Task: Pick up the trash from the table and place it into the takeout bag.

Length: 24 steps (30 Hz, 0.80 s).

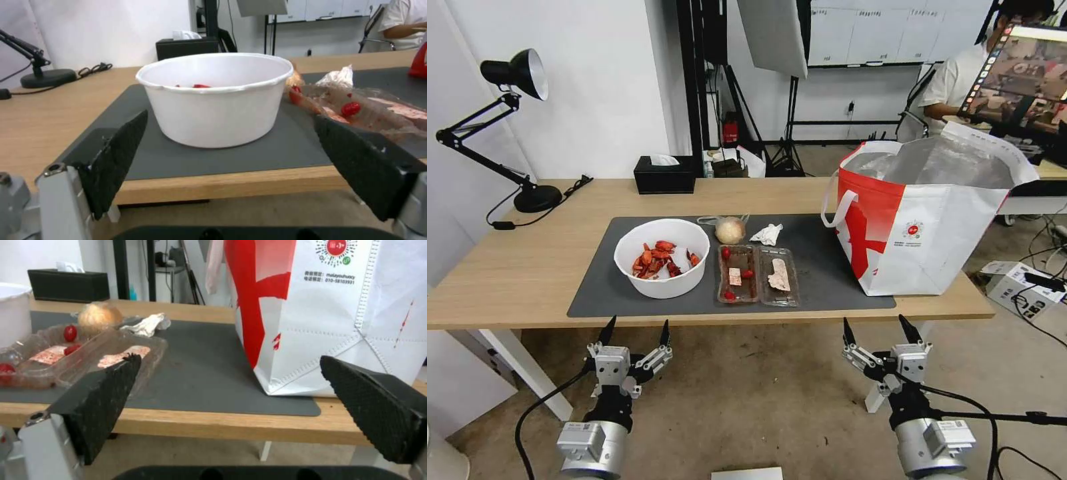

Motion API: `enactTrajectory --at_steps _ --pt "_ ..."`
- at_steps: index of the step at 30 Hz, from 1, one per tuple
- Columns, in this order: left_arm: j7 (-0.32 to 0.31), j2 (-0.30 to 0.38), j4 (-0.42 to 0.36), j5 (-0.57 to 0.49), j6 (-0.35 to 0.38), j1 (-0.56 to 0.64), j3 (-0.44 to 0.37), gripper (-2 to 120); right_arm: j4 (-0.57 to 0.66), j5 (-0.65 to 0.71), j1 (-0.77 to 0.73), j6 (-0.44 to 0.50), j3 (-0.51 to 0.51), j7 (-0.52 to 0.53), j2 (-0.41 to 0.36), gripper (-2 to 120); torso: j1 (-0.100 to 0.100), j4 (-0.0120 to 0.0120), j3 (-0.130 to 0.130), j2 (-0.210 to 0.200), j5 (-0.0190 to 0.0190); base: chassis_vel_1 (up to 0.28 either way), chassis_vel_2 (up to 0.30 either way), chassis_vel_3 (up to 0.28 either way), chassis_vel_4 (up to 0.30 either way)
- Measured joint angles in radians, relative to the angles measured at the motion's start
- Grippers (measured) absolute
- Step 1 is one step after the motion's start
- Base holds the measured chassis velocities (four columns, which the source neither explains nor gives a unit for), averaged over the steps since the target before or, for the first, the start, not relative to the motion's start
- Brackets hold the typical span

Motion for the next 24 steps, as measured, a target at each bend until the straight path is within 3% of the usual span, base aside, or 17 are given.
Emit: enactTrajectory --at_steps 24 --pt "-0.001 0.001 0.000 -0.003 0.002 -0.001 0.000 100 0.000 0.002 0.002 -0.003 0.000 0.000 -0.003 100 0.000 0.0000 0.000 0.000 0.0000 0.000 0.000 0.000 0.000"
